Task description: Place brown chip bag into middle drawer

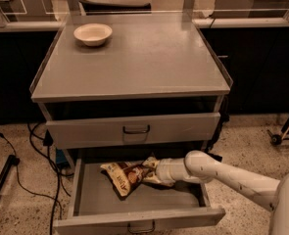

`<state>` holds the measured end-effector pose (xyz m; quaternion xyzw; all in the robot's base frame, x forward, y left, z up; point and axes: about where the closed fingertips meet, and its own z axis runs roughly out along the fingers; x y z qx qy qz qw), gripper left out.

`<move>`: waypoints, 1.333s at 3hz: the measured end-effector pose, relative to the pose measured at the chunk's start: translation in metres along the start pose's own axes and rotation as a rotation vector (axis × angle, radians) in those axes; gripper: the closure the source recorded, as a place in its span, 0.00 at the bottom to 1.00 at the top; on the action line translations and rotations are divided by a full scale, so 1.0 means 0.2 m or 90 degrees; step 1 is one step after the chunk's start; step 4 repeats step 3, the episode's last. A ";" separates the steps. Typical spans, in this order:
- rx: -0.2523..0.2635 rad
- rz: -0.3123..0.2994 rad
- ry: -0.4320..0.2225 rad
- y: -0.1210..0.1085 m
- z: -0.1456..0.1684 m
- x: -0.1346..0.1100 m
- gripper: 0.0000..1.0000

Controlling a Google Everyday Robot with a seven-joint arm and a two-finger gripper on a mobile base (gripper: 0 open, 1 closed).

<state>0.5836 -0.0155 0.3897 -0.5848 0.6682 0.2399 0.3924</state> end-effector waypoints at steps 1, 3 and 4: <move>0.000 0.000 0.000 0.00 0.00 0.00 0.05; 0.000 0.000 0.000 0.00 0.00 0.00 0.00; 0.000 0.000 0.000 0.00 0.00 0.00 0.00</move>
Offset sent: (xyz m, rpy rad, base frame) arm 0.0000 0.0000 0.0000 0.0000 0.0000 0.0000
